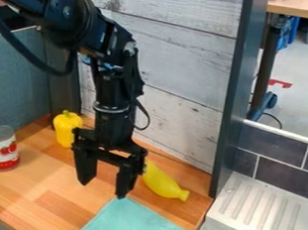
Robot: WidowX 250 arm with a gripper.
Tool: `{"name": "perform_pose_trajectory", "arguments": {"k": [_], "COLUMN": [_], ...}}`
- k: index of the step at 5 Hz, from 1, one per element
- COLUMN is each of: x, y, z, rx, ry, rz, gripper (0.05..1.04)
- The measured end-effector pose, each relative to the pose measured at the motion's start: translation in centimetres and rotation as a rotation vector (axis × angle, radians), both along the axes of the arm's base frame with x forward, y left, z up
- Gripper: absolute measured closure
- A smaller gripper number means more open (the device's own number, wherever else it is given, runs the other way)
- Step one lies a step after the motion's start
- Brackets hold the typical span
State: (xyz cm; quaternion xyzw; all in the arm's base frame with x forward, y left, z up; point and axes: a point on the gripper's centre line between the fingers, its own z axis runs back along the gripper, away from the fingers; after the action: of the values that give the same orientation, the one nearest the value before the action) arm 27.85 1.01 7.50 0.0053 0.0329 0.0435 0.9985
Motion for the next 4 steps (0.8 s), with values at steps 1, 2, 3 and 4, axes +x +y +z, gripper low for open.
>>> {"name": "perform_pose_trajectory", "arguments": {"k": [1,2,3,4], "x": [1.4,2.9,4.9,7.0], "y": [-0.1,-0.7,-1.0,-1.1], "z": [0.5,0.5,0.0,-0.5], "rx": [0.002,-0.036,-0.057,-0.065], "ry": [-0.018,-0.061,-0.077,-0.097], "rz": [0.142,0.256,0.398,0.507], "gripper": [0.083,0.083,0.083,0.083]}}
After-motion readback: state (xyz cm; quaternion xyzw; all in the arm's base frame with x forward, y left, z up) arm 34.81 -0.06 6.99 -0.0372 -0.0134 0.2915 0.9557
